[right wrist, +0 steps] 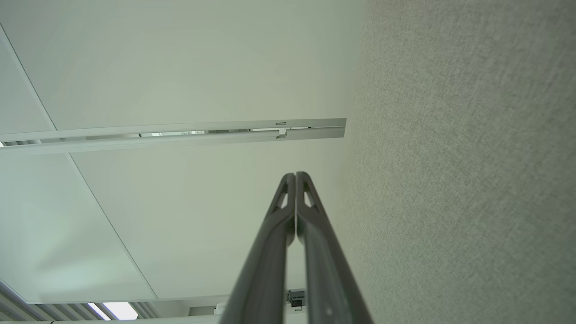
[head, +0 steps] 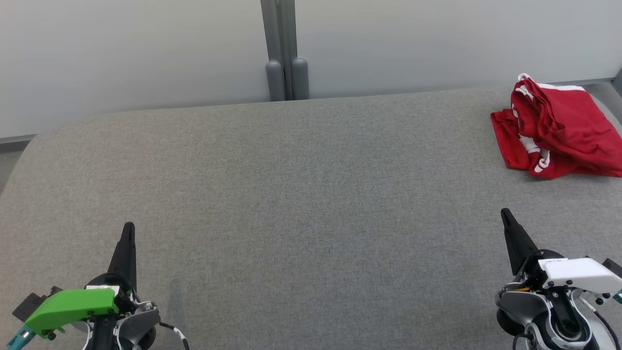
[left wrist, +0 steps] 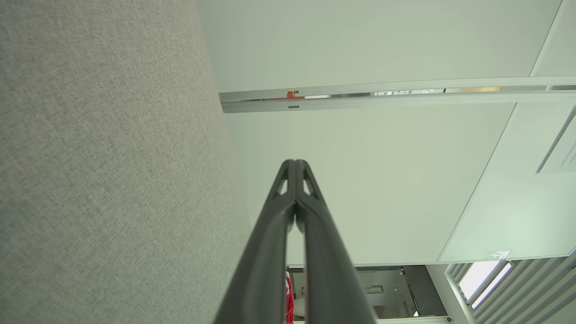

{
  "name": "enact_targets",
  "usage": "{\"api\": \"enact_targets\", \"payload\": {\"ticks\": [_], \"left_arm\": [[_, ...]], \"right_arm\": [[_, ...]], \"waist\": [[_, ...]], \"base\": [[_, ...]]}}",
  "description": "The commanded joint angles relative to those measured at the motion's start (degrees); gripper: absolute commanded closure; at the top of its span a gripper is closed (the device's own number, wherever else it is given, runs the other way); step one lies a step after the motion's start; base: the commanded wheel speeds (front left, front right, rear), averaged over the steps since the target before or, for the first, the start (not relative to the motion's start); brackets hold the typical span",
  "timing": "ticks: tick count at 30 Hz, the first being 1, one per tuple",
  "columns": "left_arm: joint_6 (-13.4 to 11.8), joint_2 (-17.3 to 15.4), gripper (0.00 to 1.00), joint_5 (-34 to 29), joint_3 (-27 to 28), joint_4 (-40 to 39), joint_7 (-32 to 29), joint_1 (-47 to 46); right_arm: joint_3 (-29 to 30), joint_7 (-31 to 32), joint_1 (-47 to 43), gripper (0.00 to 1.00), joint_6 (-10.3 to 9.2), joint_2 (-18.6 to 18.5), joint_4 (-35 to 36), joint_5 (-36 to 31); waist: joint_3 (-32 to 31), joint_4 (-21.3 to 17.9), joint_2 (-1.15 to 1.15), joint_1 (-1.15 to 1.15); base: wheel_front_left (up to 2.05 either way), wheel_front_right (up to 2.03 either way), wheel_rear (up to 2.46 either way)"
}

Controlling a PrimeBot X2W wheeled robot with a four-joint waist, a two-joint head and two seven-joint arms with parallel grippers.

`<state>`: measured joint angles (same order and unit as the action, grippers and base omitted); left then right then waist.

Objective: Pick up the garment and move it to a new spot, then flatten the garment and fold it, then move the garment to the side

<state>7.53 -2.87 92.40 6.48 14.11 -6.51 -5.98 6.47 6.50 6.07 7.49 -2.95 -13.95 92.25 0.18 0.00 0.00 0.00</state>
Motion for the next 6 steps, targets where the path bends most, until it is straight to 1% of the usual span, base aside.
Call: {"api": "enact_targets", "payload": {"ticks": [1,6], "left_arm": [[-0.08,0.00,1.00,0.01,0.16,-0.10,-0.28,-0.56],[-0.08,0.00,1.00,0.01,0.16,-0.10,-0.26,-0.56]], "right_arm": [[0.12,0.18,0.28,1.00,0.00,0.00,-0.14,0.38],[0.13,0.19,0.28,1.00,0.00,0.00,-0.14,0.37]], "waist": [[0.00,0.00,0.00,0.00],[0.00,0.00,0.00,0.00]], "base": [[0.00,0.00,0.00],[0.00,0.00,0.00]]}}
